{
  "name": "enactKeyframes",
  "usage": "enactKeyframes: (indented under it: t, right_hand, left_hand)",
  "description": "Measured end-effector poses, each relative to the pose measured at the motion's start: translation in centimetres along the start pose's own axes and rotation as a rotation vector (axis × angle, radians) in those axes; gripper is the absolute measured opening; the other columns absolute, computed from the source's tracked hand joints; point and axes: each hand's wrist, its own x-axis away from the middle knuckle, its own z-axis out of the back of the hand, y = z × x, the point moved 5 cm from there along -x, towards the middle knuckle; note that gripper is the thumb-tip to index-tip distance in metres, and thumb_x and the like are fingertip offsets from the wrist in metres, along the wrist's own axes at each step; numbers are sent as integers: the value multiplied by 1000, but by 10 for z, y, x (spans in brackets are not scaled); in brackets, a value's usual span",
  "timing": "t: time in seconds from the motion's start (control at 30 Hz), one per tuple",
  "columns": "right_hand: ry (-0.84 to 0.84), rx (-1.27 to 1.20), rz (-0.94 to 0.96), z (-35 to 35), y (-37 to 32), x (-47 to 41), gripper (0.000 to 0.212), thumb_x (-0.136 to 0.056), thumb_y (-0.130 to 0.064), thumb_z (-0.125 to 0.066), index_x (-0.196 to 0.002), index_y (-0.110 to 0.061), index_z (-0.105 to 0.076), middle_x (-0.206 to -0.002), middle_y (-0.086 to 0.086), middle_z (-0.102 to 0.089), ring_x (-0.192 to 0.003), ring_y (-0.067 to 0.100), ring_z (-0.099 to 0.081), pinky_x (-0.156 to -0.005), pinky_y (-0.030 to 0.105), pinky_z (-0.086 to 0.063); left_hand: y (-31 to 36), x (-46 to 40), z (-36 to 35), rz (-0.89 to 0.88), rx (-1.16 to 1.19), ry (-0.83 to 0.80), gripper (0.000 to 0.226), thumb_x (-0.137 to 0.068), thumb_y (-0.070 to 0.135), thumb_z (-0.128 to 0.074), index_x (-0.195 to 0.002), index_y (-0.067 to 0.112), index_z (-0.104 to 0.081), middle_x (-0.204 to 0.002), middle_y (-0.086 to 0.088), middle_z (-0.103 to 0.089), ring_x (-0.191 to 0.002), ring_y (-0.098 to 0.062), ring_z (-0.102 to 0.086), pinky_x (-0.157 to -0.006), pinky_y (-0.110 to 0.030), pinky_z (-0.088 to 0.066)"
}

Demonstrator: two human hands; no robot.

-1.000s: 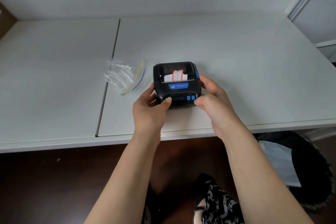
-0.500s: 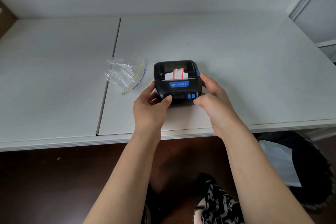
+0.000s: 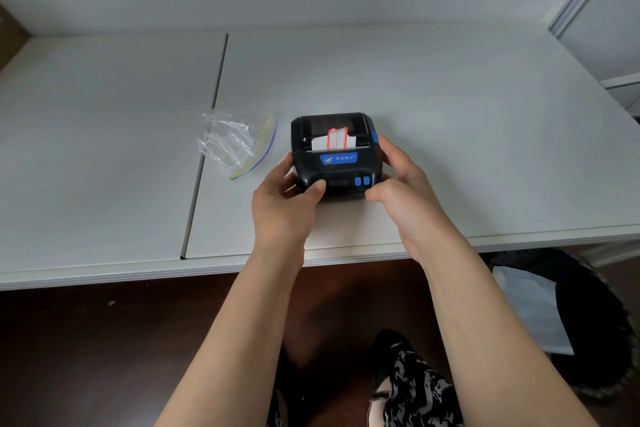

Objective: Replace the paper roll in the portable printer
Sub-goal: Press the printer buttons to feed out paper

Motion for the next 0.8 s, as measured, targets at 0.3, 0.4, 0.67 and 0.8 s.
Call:
enactKeyframes:
  t: [0.3, 0.4, 0.67, 0.8]
  right_hand:
    - [-8, 23, 12, 2, 2, -4, 86, -75, 16, -41, -143, -37, -39, -104, -32, -55, -113, 7, -59, -71, 14, -43]
    - [-27, 32, 20, 2, 3, -6, 89, -75, 17, -41, -145, -37, -36, -121, -20, -53, -116, 8, -58, -72, 14, -43]
    - [-84, 80, 33, 1, 12, -11, 86, -80, 15, -48, -147, -36, -30, -122, -13, -60, -115, 3, -56, -81, 16, -43]
    - [-99, 74, 35, 3, 14, -14, 87, -79, 14, -52, -147, -36, -33, -130, -6, -61, -121, 8, -56, -89, 21, -43]
  left_hand:
    - [0, -1, 0, -4, -7, 4, 56, -82, 1, -67, -131, 25, -55, -100, 5, -68, -80, 1, -61, -66, -10, -43]
    - [0, -2, 0, -19, -20, -4, 56, -82, 2, -67, -131, 26, -55, -98, 8, -69, -79, 3, -61, -61, -5, -47]
    - [0, -3, 0, -30, -95, -52, 77, -73, -7, -72, -138, 26, -46, -113, 0, -64, -88, -6, -64, -65, -11, -49]
    - [5, -2, 0, -88, -185, -62, 82, -73, -8, -71, -141, 28, -42, -94, 13, -61, -78, 3, -62, -57, -2, -47]
